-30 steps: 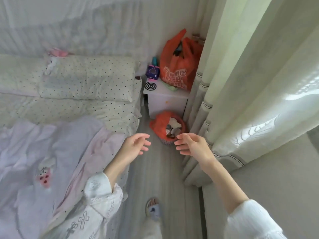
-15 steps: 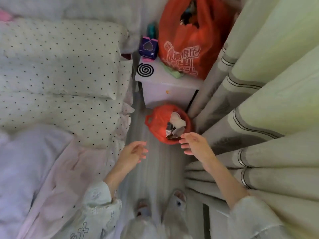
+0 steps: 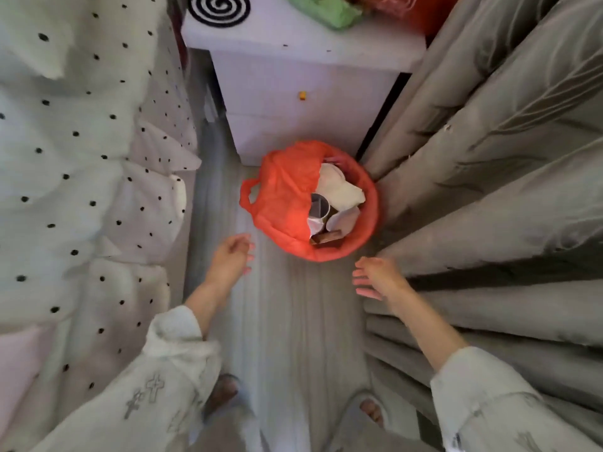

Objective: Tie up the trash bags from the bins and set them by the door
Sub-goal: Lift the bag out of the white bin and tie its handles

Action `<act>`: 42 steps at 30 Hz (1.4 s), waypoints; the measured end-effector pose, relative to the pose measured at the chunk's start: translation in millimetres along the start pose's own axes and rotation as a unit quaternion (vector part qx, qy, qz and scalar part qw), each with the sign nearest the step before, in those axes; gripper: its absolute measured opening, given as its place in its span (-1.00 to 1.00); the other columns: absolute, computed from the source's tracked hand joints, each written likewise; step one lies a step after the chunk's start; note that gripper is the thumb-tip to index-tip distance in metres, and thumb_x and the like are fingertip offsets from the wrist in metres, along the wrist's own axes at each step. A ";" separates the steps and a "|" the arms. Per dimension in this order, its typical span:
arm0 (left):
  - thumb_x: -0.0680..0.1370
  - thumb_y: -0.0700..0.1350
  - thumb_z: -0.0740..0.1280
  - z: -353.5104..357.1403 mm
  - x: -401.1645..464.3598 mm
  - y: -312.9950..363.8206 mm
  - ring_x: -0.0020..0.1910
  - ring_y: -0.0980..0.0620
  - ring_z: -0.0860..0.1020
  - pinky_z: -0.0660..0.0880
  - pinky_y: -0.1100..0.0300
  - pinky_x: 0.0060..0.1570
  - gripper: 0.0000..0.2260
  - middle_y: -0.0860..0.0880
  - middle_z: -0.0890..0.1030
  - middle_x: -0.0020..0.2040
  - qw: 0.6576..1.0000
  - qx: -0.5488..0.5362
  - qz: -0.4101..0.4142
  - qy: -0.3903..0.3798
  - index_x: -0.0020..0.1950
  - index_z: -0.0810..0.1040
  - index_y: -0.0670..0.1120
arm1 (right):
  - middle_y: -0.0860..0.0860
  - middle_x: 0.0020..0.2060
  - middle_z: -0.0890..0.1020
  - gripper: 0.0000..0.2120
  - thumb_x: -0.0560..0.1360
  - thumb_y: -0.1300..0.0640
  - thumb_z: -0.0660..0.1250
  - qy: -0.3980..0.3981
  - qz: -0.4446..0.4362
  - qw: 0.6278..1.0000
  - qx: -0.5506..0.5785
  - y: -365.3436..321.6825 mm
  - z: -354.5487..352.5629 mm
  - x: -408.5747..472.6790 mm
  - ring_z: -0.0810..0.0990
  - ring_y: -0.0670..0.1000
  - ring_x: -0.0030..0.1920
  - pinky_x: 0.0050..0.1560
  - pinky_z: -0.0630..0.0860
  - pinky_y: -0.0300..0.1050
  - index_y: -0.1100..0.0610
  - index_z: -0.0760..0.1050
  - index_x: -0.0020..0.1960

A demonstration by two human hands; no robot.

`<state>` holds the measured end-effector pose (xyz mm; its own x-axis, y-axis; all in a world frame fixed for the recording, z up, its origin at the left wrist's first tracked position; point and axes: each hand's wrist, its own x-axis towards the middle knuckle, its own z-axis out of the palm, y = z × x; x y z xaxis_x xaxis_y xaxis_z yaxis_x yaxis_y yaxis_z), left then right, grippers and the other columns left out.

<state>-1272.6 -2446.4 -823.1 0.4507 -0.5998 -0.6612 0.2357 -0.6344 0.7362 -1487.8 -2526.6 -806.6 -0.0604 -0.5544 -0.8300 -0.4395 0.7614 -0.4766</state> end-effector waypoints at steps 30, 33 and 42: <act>0.26 -0.13 0.27 33.7 75.1 94.1 -0.36 -0.05 0.54 0.55 0.00 -0.22 -0.85 -0.14 0.61 -0.35 0.884 0.148 0.422 0.137 -0.30 0.60 -0.14 | 0.24 -0.04 0.65 -0.73 0.50 0.18 0.30 0.096 -0.197 0.976 0.006 -2.3 49.8 122.6 0.61 0.04 -0.46 -0.57 0.53 -0.25 0.34 0.50 0.12; 0.40 -0.25 0.34 36.4 63.2 95.3 -0.52 0.06 0.57 0.60 0.13 -0.30 -0.92 -0.14 0.60 -0.38 0.909 0.087 0.399 0.081 -0.23 0.60 -0.24 | 0.26 0.00 0.63 -0.71 0.48 0.22 0.33 0.068 -0.178 0.978 0.083 -1.9 52.6 120.4 0.60 0.08 -0.43 -0.56 0.55 -0.20 0.38 0.46 0.12; 0.54 -0.13 0.27 47.9 51.1 45.9 -0.19 0.28 0.56 0.52 0.34 -0.12 -0.90 0.05 0.61 -0.08 0.890 0.078 0.444 -0.067 -0.04 0.52 0.08 | 0.31 -0.02 0.63 -0.70 0.51 0.25 0.29 -0.006 -0.110 0.990 0.087 17.5 28.5 116.9 0.64 0.12 -0.35 -0.60 0.54 -0.21 0.37 0.43 0.20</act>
<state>-1279.9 -2529.5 -830.0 0.2904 -0.9446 0.1530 -0.2904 0.0653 0.9547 -1477.0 -2568.5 -920.3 0.0303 -0.7104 -0.7032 -0.2805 0.6692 -0.6881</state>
